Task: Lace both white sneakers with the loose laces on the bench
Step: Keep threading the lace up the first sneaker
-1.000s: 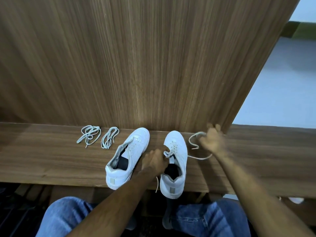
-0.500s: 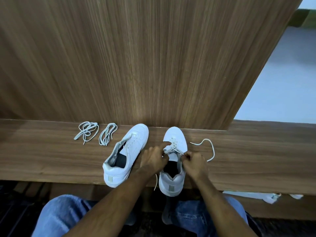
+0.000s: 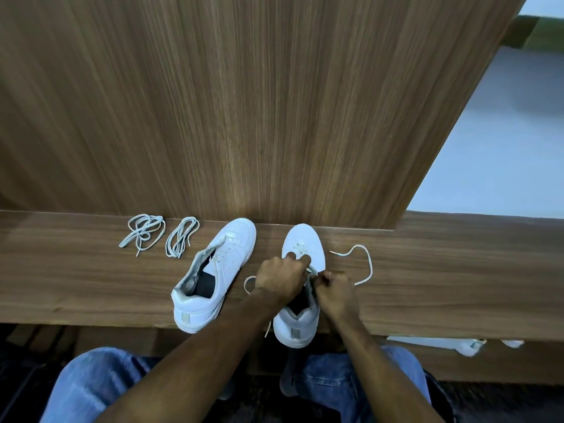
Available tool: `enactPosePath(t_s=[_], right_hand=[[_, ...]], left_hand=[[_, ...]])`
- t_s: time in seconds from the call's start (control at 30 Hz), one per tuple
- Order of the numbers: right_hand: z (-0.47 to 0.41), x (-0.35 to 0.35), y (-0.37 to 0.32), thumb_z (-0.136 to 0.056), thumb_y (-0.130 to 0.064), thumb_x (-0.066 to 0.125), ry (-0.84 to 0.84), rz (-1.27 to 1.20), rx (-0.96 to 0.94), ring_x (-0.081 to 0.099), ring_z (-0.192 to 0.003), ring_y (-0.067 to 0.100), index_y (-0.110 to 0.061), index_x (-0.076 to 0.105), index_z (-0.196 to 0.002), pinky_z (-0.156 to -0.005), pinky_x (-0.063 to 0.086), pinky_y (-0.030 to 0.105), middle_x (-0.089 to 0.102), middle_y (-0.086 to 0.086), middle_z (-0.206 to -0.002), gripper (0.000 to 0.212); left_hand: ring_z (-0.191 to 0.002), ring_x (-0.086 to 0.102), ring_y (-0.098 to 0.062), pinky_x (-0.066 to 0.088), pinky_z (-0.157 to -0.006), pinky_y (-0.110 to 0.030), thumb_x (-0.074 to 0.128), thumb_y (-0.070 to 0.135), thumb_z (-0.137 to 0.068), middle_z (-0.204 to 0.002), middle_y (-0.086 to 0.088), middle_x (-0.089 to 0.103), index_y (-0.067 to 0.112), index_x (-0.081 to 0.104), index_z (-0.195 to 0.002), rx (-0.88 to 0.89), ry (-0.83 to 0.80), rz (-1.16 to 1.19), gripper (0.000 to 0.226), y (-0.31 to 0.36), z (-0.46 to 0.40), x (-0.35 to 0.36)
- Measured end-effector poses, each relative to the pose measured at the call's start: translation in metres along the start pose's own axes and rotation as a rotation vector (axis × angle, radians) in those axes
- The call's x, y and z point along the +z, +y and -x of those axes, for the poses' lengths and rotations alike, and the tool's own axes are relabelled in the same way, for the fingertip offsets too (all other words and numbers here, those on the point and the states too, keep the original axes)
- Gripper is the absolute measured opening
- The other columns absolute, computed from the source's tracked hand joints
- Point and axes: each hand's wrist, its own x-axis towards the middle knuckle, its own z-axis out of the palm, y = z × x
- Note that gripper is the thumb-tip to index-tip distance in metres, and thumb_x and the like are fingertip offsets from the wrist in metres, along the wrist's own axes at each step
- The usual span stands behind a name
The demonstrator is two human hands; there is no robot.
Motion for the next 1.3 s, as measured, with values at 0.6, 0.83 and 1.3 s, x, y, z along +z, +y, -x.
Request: enactPosePath(t_s=[0.6,0.83,1.3], right_hand=[[0.005,0.000,-0.005,-0.086,-0.036,0.057,0.072,0.106,0.025,0.064,-0.097,0.033,-0.022,0.072,-0.092,-0.070,0.042,0.029,0.071,0.011,-0.098,0.022],[0.008,0.000,-0.005,-0.085,-0.039,0.057,0.086,0.105,0.040,0.065,-0.096,0.033,-0.026,0.072,-0.096,-0.076,0.048,0.032,0.072,0.008,-0.098,0.023],[0.012,-0.001,-0.010,-0.086,-0.035,0.057,0.099,0.114,0.007,0.064,-0.093,0.034,-0.022,0.074,-0.092,-0.069,0.042,0.029,0.072,0.010,-0.094,0.022]], left_hand=[[-0.118,0.051,-0.024,0.035,-0.104,-0.053,0.059,0.039,-0.081,-0.123,0.001,0.057,0.024,0.068,-0.108,0.141,0.289,0.050,0.032,-0.018,-0.004,0.017],[-0.105,0.055,-0.021,0.027,-0.107,-0.060,0.058,0.027,-0.086,-0.104,0.002,0.060,0.021,0.069,-0.089,-0.070,0.471,0.271,0.013,-0.020,-0.011,0.011],[-0.117,0.054,-0.027,0.034,-0.104,-0.056,0.059,0.034,-0.077,-0.110,-0.002,0.063,0.019,0.073,-0.094,0.204,0.413,0.134,0.027,-0.034,-0.011,0.018]])
